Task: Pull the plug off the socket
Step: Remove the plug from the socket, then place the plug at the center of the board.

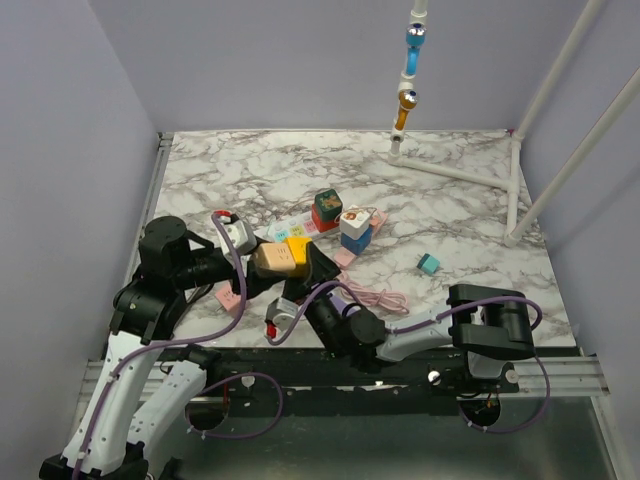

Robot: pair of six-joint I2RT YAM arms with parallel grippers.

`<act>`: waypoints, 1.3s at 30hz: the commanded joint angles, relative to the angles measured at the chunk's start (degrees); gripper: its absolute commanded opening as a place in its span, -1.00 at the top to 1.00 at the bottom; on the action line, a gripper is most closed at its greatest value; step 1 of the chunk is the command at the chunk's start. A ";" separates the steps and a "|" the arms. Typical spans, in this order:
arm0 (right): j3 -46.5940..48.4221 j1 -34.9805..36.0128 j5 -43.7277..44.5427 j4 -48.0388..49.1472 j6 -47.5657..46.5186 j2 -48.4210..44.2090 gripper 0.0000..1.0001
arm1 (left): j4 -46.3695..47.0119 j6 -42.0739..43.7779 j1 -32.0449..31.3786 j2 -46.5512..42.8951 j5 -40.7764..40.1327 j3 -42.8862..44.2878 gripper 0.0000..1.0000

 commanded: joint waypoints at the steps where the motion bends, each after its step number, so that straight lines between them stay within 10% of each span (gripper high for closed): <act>1: -3.48 -0.89 0.08 19.41 1.33 0.42 0.99 | 0.78 -1.52 0.29 0.45 -5.25 2.88 1.00; 26: -11.46 -6.35 9.91 3.19 19.32 1.72 0.99 | -8.95 5.83 0.29 -1.91 -8.86 9.65 1.00; 39: -16.05 -6.61 10.72 9.84 14.31 3.30 0.99 | -10.95 8.36 0.29 -0.44 -9.21 12.15 1.00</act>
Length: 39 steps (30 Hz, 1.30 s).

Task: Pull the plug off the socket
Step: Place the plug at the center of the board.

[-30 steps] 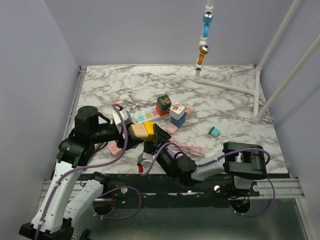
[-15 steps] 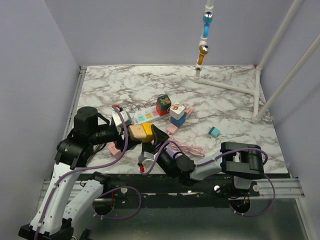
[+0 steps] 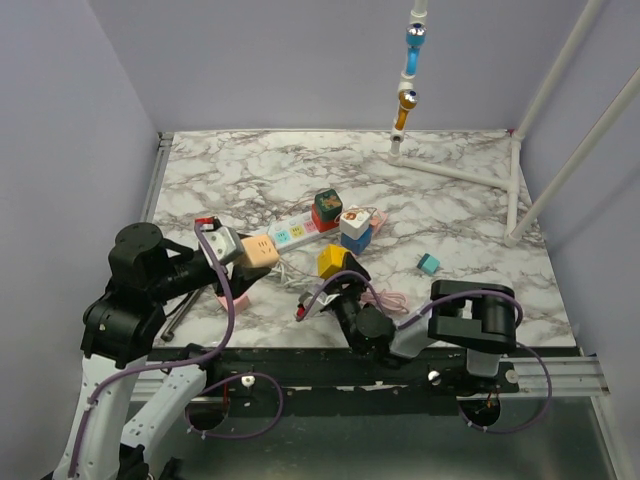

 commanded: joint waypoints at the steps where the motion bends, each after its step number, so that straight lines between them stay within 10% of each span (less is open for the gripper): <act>1: -0.02 0.49 4.20 7.83 0.78 -1.97 0.99 | 1.15 1.81 0.16 1.57 -1.36 1.34 1.00; 7: 2.95 -2.48 7.30 -15.15 20.62 -15.93 0.99 | 1.31 1.86 0.16 2.18 -0.39 0.66 1.00; 12: 10.77 -12.97 1.98 -63.75 59.79 -32.69 0.99 | 0.72 2.88 0.16 1.73 -1.10 0.93 1.00; 20: 16.17 -20.59 0.33 -91.84 80.98 -33.20 0.99 | 1.97 3.07 0.17 1.46 -0.22 -0.20 1.00; 39: 17.64 -57.22 -25.76 -98.74 100.29 -24.14 0.99 | 1.74 4.10 0.16 1.57 2.54 -1.20 1.00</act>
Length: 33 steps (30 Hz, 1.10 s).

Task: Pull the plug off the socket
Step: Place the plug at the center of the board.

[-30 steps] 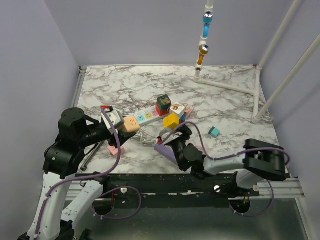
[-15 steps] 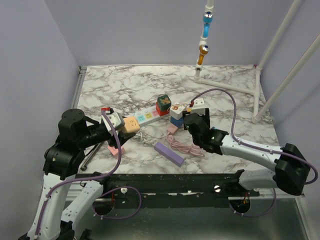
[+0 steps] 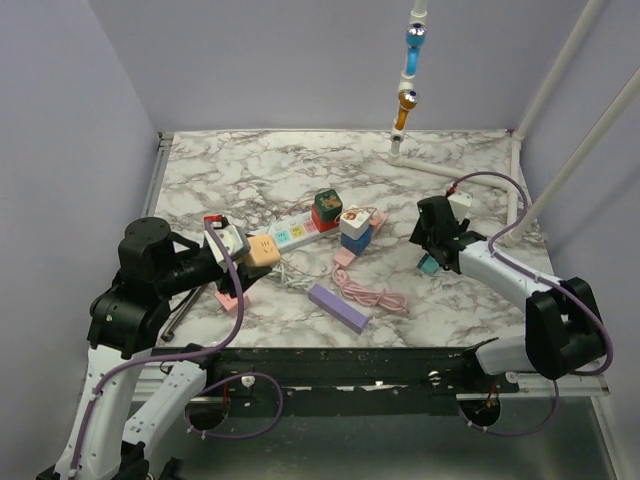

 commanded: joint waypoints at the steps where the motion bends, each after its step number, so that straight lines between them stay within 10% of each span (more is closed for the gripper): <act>1: 2.93 -4.87 -3.52 -0.68 3.47 3.16 0.99 | 2.00 0.76 0.12 -0.38 2.81 -0.51 1.00; 10: 5.30 -9.51 -3.54 -1.51 2.89 11.56 0.98 | 2.13 1.46 0.16 -0.38 7.67 -2.69 1.00; 23: 5.67 -9.51 -4.57 -1.78 -0.44 7.66 -0.64 | 10.23 -0.95 0.16 -3.18 14.40 -6.49 1.00; 33: 10.20 -6.24 -11.39 -3.39 -3.74 -4.26 -0.99 | 15.98 -6.12 0.16 -3.69 11.99 -5.98 1.00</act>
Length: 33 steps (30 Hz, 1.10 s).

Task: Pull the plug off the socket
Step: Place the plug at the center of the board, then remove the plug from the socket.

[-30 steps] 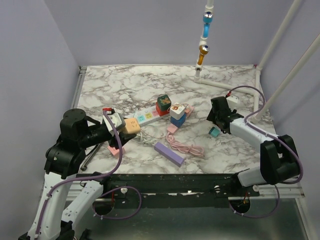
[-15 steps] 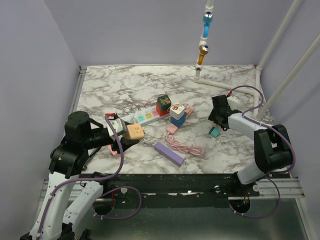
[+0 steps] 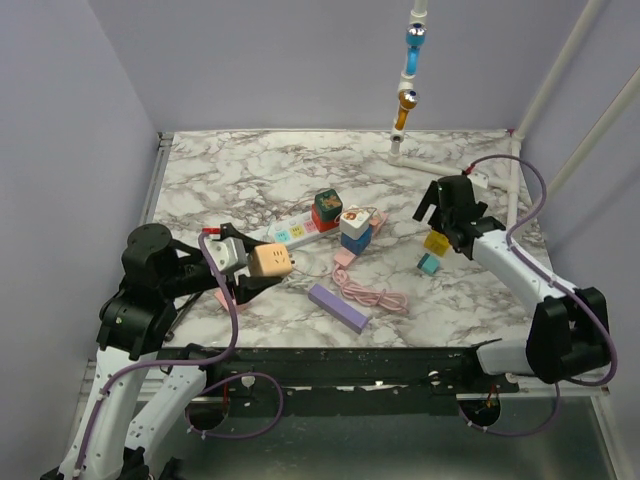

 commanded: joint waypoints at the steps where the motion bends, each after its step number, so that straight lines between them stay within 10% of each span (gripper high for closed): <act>1: 3.83 6.01 -3.01 1.04 -3.32 -7.77 -0.99 | 8.14 -5.11 0.20 -0.97 -0.80 0.71 1.00; 9: 0.53 21.94 -17.49 14.12 -7.88 -18.05 -1.00 | 17.41 -11.72 0.34 -2.02 -11.62 -0.80 1.00; 19: -16.06 24.07 -63.49 56.50 -8.13 -22.17 -0.99 | 16.75 -20.10 1.96 1.85 10.74 3.25 1.00; 33: -9.37 37.44 -59.82 68.35 -14.14 -11.75 -0.99 | 26.57 -31.27 2.35 3.86 16.73 4.65 1.00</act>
